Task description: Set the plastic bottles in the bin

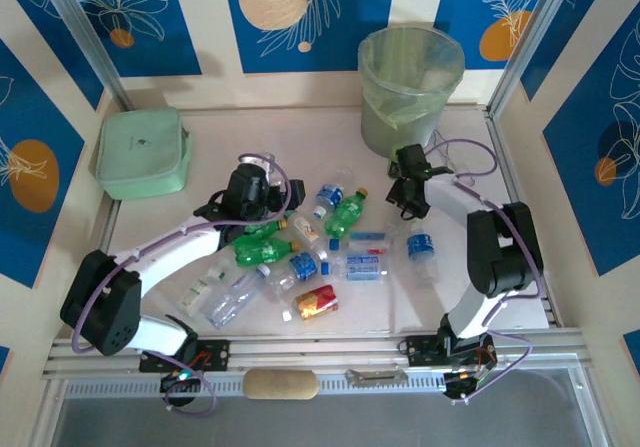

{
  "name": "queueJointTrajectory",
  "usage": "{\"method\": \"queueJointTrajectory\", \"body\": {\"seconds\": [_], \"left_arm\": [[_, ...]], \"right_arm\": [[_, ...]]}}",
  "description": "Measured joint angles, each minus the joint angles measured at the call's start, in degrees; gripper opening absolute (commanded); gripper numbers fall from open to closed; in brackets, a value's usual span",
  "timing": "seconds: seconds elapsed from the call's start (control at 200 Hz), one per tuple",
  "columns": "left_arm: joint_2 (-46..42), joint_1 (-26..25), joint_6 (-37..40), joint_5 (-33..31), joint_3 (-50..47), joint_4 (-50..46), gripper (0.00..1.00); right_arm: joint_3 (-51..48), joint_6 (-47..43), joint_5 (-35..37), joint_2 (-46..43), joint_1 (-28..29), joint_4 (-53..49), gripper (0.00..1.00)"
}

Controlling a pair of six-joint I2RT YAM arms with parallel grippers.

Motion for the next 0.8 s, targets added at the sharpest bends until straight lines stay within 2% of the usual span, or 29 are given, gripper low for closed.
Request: {"method": "queueJointTrajectory", "body": {"seconds": [0.25,0.52,0.64,0.8], "left_arm": [[-0.4,0.0,0.0,-1.2,-1.2,0.3,1.0],[-1.2,1.2,2.1,-4.3,-1.5,0.2,1.0],[-1.8,3.4,2.4,-4.4,-1.6,0.3,1.0],[-3.3,7.3,1.6,-4.2,-3.4,0.9,1.0]], "right_arm": [[-4.7,0.6,-5.3,-13.4,-6.9,2.6,0.56],[-7.5,0.6,-13.9,-26.2,-18.9,3.2,0.53],[-4.9,-0.3,-17.0,-29.7,-22.7,2.7,0.52],[4.0,-2.4,-19.6,-29.7,-23.4,3.5,0.5]]}}
